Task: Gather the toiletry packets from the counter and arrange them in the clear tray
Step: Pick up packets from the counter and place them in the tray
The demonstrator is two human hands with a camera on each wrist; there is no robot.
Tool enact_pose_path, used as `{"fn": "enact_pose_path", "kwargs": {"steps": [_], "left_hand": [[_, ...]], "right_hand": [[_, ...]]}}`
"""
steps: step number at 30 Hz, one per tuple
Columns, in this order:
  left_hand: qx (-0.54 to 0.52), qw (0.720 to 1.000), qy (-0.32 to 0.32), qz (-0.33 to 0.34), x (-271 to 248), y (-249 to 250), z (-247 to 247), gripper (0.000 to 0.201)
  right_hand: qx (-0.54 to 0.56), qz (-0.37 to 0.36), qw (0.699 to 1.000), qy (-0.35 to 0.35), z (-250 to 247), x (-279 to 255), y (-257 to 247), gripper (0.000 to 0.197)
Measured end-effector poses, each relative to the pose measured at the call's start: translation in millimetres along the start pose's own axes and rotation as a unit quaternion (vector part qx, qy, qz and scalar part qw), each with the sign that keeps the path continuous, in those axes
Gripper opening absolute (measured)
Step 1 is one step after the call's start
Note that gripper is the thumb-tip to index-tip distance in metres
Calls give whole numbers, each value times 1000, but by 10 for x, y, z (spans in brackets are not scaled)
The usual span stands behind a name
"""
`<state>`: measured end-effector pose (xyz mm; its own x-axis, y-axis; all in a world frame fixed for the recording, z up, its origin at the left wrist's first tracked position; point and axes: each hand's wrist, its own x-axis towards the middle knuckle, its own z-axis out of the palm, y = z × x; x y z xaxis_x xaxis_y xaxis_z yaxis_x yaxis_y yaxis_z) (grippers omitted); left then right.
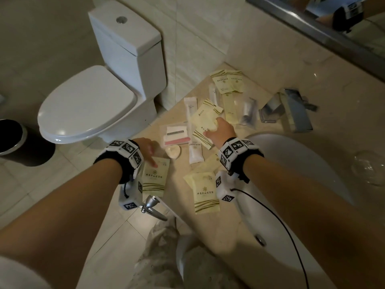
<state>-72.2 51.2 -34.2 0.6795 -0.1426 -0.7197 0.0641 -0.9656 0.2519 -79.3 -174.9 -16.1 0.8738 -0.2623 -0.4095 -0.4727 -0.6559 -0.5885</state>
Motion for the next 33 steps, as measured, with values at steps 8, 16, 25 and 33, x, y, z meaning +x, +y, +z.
{"fn": "enact_pose_path", "kwargs": {"steps": [8, 16, 25, 33], "left_hand": [[89, 995, 51, -7, -44, -16, 169, 34], [-244, 966, 22, 80, -255, 189, -154, 25], [-265, 953, 16, 148, -370, 1181, -517, 36], [-249, 941, -10, 229, -617, 2601, -207, 36]], "right_hand": [[24, -11, 1000, 12, 106, -76, -12, 38], [61, -14, 998, 2, -84, -148, -74, 48], [183, -26, 981, 65, -992, -327, 42, 39], [262, -25, 956, 131, -1798, -832, 790, 37]]}}
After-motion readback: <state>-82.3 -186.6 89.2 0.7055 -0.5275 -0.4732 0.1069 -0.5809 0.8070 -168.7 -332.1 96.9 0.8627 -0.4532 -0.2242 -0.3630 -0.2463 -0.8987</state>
